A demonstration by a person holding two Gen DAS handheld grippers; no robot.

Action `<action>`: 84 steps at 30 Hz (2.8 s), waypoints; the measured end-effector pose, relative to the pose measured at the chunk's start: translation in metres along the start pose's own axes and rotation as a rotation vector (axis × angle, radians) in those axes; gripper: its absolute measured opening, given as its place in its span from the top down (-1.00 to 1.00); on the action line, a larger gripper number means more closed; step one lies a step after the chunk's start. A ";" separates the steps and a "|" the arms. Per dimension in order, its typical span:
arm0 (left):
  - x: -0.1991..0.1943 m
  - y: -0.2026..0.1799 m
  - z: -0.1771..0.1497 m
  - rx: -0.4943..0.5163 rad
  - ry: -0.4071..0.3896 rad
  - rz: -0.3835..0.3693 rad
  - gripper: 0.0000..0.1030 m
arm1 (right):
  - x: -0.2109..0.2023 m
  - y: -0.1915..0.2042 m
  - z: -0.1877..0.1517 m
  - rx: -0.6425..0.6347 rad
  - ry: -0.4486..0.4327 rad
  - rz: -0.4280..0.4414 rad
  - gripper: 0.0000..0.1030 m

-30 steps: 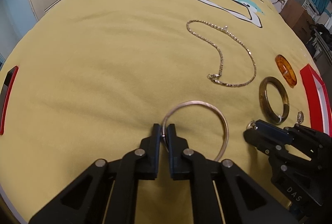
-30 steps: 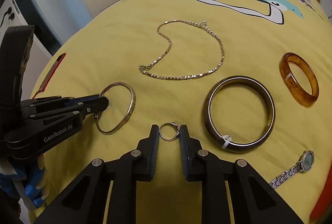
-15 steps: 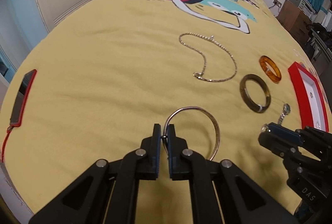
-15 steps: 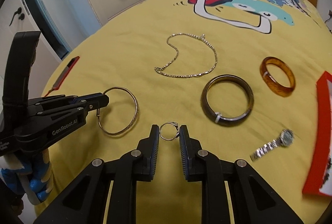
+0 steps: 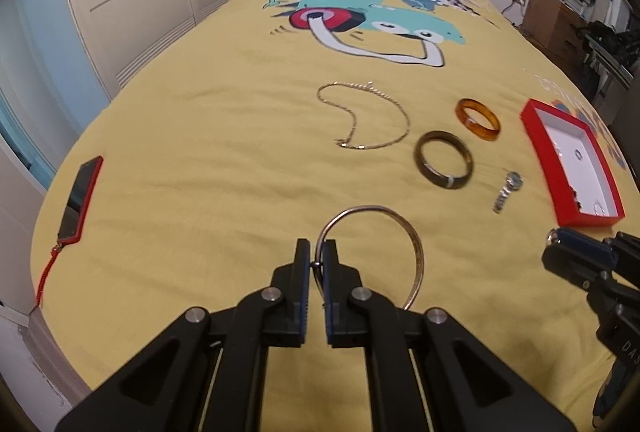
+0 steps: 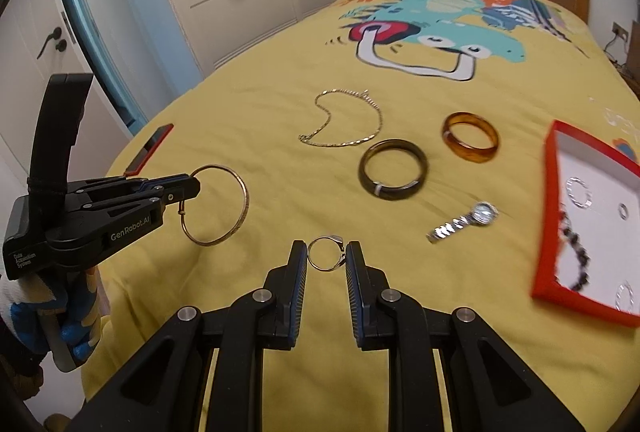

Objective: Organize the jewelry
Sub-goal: 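Carry the bangle and ring into the red box and open both tools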

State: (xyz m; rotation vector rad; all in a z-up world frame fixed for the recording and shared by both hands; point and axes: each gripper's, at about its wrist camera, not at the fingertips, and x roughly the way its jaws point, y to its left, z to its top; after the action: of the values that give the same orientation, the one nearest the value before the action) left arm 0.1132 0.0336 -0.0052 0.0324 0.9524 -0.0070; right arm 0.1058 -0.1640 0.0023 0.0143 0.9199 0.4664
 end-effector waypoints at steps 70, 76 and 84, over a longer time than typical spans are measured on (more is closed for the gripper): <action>0.163 -0.355 0.128 0.386 0.117 -0.202 0.87 | 0.048 -0.347 0.063 0.237 0.145 -0.315 0.62; 0.159 -0.355 0.129 0.391 0.121 -0.191 0.86 | 0.044 -0.344 0.063 0.235 0.142 -0.308 0.60; 0.128 -0.340 0.139 0.352 0.102 -0.222 0.65 | -0.003 -0.342 0.070 0.259 0.067 -0.319 0.35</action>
State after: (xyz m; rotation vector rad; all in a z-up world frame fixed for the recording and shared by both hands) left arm 0.2936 -0.3092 -0.0372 0.2533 1.0435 -0.3808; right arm 0.2888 -0.4601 -0.0239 0.0867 1.0220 0.0500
